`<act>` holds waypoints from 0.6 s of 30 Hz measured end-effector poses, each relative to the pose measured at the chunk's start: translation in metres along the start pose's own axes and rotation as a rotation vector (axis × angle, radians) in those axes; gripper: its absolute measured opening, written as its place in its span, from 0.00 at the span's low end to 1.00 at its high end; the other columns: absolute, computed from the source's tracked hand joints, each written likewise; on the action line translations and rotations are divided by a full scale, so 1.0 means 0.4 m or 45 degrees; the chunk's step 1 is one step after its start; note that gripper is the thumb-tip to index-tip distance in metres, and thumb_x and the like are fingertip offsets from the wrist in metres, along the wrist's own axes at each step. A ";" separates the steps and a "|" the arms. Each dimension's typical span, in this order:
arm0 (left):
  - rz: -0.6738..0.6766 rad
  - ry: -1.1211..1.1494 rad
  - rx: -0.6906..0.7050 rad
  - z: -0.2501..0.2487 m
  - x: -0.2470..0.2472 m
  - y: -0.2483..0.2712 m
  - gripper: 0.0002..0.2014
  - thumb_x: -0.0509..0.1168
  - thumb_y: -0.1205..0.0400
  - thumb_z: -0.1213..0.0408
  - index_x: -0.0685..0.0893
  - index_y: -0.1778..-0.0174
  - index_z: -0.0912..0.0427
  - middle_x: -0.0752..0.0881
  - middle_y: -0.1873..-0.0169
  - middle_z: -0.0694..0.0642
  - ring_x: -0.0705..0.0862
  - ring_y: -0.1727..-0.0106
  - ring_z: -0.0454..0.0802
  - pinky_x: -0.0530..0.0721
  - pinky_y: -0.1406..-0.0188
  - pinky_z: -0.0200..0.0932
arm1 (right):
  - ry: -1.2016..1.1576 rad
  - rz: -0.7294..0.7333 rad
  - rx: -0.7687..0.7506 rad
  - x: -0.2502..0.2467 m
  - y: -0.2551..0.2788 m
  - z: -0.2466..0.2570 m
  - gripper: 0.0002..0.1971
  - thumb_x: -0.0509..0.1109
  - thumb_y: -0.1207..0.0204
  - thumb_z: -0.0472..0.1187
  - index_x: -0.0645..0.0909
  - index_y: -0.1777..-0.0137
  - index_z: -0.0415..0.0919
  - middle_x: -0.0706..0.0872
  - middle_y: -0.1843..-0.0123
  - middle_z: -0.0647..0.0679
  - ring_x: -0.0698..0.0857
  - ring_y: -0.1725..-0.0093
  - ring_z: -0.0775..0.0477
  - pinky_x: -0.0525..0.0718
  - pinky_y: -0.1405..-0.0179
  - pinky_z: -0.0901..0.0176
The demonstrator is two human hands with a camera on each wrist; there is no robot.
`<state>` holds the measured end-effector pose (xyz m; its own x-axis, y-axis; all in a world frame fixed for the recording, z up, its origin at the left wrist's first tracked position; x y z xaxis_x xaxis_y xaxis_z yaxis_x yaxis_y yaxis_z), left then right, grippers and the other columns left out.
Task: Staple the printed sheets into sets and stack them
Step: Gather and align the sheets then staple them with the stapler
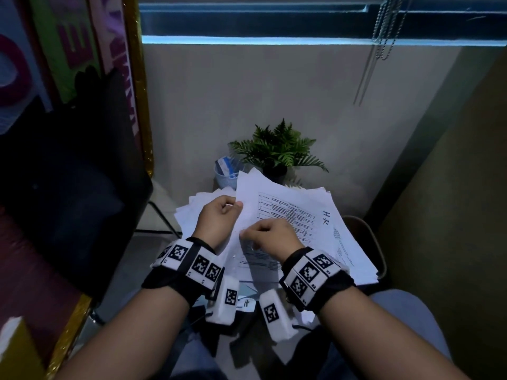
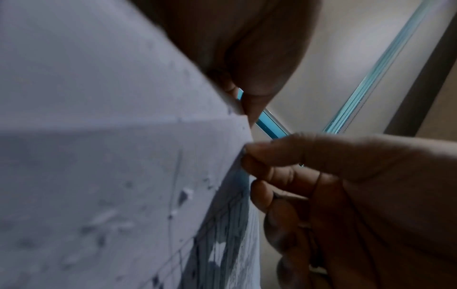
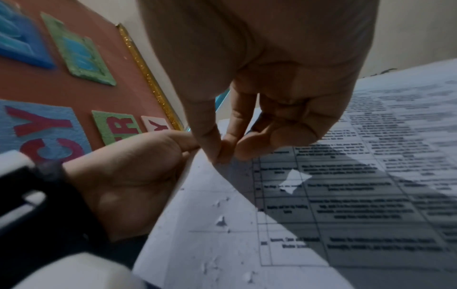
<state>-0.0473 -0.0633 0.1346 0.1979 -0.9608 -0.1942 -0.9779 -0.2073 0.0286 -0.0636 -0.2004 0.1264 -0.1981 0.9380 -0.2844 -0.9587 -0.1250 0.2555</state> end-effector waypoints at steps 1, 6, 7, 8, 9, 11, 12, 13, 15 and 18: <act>0.044 0.047 -0.030 0.002 0.001 0.005 0.05 0.68 0.20 0.63 0.84 0.54 0.62 0.85 0.68 0.54 0.80 0.66 0.45 0.78 0.61 0.39 | -0.035 -0.014 -0.013 -0.004 0.001 0.000 0.04 0.78 0.31 0.37 0.86 0.64 0.37 0.82 0.73 0.50 0.78 0.73 0.54 0.76 0.75 0.73; 0.230 -0.128 -0.015 0.012 -0.004 0.033 0.07 0.69 0.21 0.66 0.87 0.54 0.67 0.89 0.55 0.68 0.83 0.60 0.51 0.83 0.51 0.51 | -0.100 -0.068 -0.079 -0.019 0.004 -0.010 0.02 0.76 0.29 0.34 0.86 0.62 0.36 0.83 0.69 0.50 0.78 0.71 0.57 0.78 0.68 0.69; 0.224 -0.145 -0.005 0.015 -0.007 0.033 0.07 0.69 0.21 0.67 0.87 0.54 0.68 0.89 0.55 0.68 0.83 0.59 0.51 0.84 0.49 0.54 | -0.101 -0.063 -0.069 -0.018 0.004 -0.015 0.02 0.76 0.30 0.35 0.87 0.61 0.35 0.84 0.68 0.49 0.78 0.71 0.56 0.79 0.67 0.67; 0.221 -0.152 0.005 0.014 -0.010 0.033 0.06 0.69 0.21 0.67 0.87 0.55 0.67 0.89 0.56 0.67 0.84 0.59 0.52 0.84 0.48 0.57 | -0.105 -0.068 -0.057 -0.016 0.002 -0.019 0.03 0.76 0.30 0.35 0.87 0.61 0.35 0.85 0.67 0.48 0.78 0.71 0.55 0.79 0.67 0.65; 0.210 -0.156 0.008 0.014 -0.013 0.030 0.05 0.69 0.21 0.66 0.88 0.56 0.64 0.90 0.57 0.64 0.86 0.58 0.54 0.84 0.47 0.58 | -0.111 -0.080 -0.053 -0.016 0.000 -0.021 0.02 0.77 0.31 0.35 0.87 0.62 0.36 0.85 0.67 0.48 0.79 0.72 0.55 0.80 0.67 0.64; 0.208 -0.147 0.005 0.013 -0.014 0.027 0.04 0.69 0.21 0.66 0.89 0.56 0.61 0.91 0.58 0.59 0.88 0.54 0.57 0.85 0.46 0.59 | -0.119 -0.122 -0.069 -0.019 -0.004 -0.017 0.04 0.76 0.32 0.33 0.86 0.66 0.40 0.85 0.70 0.48 0.79 0.73 0.54 0.80 0.68 0.63; 0.209 -0.151 0.008 0.011 -0.014 0.026 0.04 0.70 0.22 0.66 0.89 0.56 0.60 0.91 0.58 0.58 0.89 0.53 0.59 0.85 0.46 0.59 | -0.101 -0.137 -0.084 -0.020 -0.007 -0.014 0.06 0.76 0.32 0.33 0.85 0.68 0.42 0.85 0.70 0.49 0.80 0.73 0.53 0.81 0.67 0.63; 0.205 -0.163 0.020 0.008 -0.014 0.025 0.04 0.70 0.22 0.66 0.89 0.56 0.61 0.91 0.59 0.58 0.89 0.52 0.59 0.86 0.46 0.58 | -0.072 -0.144 -0.101 -0.021 -0.010 -0.009 0.07 0.75 0.32 0.32 0.84 0.69 0.43 0.84 0.71 0.48 0.80 0.73 0.52 0.82 0.67 0.62; 0.197 -0.167 0.046 -0.001 -0.013 0.025 0.05 0.70 0.22 0.66 0.89 0.56 0.62 0.91 0.59 0.58 0.89 0.54 0.57 0.85 0.47 0.55 | -0.033 -0.140 -0.138 -0.023 -0.012 0.003 0.08 0.74 0.32 0.31 0.83 0.70 0.42 0.83 0.72 0.47 0.80 0.75 0.51 0.82 0.68 0.61; 0.205 -0.195 0.063 -0.011 -0.007 0.029 0.05 0.69 0.21 0.67 0.89 0.55 0.64 0.91 0.58 0.61 0.85 0.60 0.49 0.84 0.54 0.46 | -0.016 -0.141 -0.185 -0.022 -0.015 0.012 0.07 0.72 0.32 0.30 0.81 0.69 0.39 0.79 0.74 0.47 0.78 0.75 0.48 0.80 0.72 0.61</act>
<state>-0.0588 -0.0638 0.1397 0.0305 -0.9406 -0.3381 -0.9989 -0.0409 0.0237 -0.0550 -0.2062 0.1317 -0.0883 0.9525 -0.2915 -0.9940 -0.0655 0.0871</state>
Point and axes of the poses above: each hand's wrist, its own y-axis away from the middle knuckle, its own x-axis out of the palm, z = x × y, the point moved 6 cm from there along -y, towards the middle knuckle
